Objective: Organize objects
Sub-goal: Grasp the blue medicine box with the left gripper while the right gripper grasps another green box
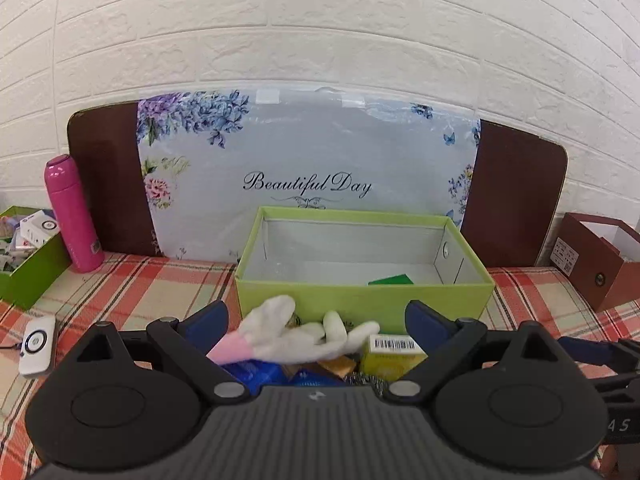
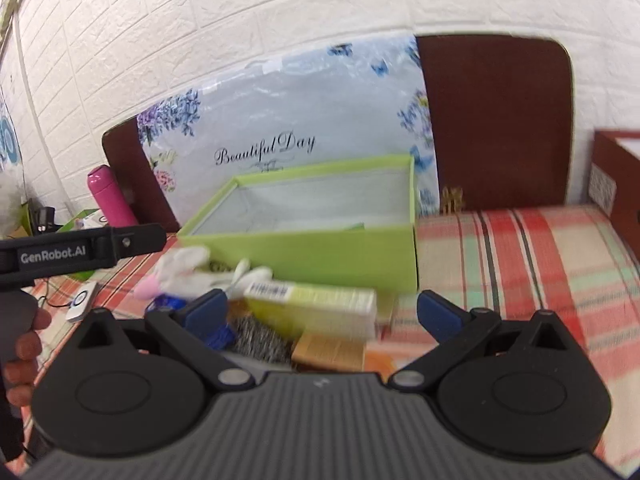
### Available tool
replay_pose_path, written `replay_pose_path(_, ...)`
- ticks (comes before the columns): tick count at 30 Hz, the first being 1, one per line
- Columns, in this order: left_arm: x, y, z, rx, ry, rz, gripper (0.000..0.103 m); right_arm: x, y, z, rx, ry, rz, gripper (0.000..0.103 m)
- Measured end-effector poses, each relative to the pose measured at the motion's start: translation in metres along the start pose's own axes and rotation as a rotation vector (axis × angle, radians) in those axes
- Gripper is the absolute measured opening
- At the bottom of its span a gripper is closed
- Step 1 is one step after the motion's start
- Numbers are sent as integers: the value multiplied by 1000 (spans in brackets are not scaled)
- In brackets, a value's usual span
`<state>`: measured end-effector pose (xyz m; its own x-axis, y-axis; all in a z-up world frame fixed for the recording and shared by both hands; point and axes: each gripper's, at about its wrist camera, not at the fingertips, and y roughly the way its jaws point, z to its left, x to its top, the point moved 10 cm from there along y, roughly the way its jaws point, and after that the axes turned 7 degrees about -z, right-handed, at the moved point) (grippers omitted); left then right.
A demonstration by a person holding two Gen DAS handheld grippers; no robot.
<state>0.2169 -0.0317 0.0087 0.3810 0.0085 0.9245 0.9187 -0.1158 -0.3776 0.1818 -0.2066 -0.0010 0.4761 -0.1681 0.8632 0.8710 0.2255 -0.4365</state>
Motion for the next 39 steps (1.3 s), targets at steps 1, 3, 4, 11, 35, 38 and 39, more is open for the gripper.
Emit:
replay_pose_path(1, -6, -4, -1, 0, -6, 9, 98, -8, -5, 0, -1, 6, 7, 103)
replay_pose_path(3, -20, -10, -3, -9, -14, 34, 98, -24, -14, 1, -17, 0, 20, 103)
replay_pose_path(4, -26, -12, -4, -10, -15, 44, 98, -30, -17, 1, -27, -7, 25, 103)
replay_pose_path(11, -61, -24, -1, 14, -8, 99, 98, -76, -31, 5, -76, -49, 72, 103)
replay_pose_path(35, -122, -45, 51, 3, -80, 180, 98, -126, -14, 29, -32, -85, 146, 103)
replay_pose_path(38, -111, -40, 50, -20, -77, 156, 98, -119, 2, 44, -8, -135, 116, 101)
replay_pose_path(39, -106, -37, 49, -36, -72, 141, 98, -117, 8, 48, -3, -152, 108, 99)
